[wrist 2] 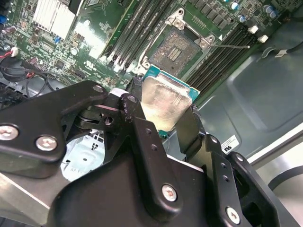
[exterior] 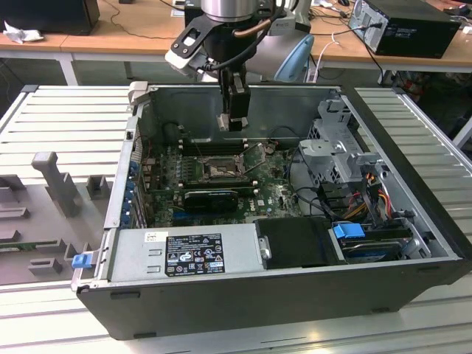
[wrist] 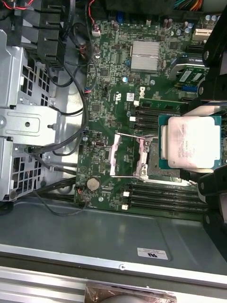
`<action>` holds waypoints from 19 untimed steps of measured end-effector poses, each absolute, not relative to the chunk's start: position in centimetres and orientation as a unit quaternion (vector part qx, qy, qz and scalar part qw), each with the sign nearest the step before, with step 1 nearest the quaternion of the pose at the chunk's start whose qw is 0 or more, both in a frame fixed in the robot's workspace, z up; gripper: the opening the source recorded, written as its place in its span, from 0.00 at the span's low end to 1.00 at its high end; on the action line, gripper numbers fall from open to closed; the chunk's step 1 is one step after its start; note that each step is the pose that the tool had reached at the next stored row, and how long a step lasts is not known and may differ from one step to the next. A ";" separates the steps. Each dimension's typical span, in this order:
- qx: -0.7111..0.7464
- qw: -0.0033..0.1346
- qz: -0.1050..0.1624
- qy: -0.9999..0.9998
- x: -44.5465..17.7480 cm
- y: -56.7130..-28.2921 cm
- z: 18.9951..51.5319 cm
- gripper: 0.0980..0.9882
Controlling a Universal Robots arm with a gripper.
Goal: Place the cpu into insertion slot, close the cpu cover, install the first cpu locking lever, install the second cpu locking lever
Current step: 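Place the cpu into insertion slot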
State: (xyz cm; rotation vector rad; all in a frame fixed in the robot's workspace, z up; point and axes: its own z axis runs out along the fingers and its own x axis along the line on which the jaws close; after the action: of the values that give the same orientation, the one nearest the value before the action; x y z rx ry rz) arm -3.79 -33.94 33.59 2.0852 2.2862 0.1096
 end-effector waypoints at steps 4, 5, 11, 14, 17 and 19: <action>0.673 0.023 0.035 0.738 -3.8 -33.9 33.4 0.48; 0.673 0.023 0.035 0.738 -3.8 -33.9 33.1 0.48; 0.680 0.023 0.035 0.732 -3.9 -33.9 32.2 0.48; 0.680 0.023 0.035 0.732 -4.0 -33.8 31.5 0.48; 0.696 0.024 0.034 0.717 -4.0 -33.7 30.9 0.48; 0.713 0.025 0.034 0.700 -4.0 -33.7 30.3 0.48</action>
State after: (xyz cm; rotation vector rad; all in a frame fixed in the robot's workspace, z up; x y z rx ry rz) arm -4.00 -33.74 30.29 2.2041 2.1662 0.1045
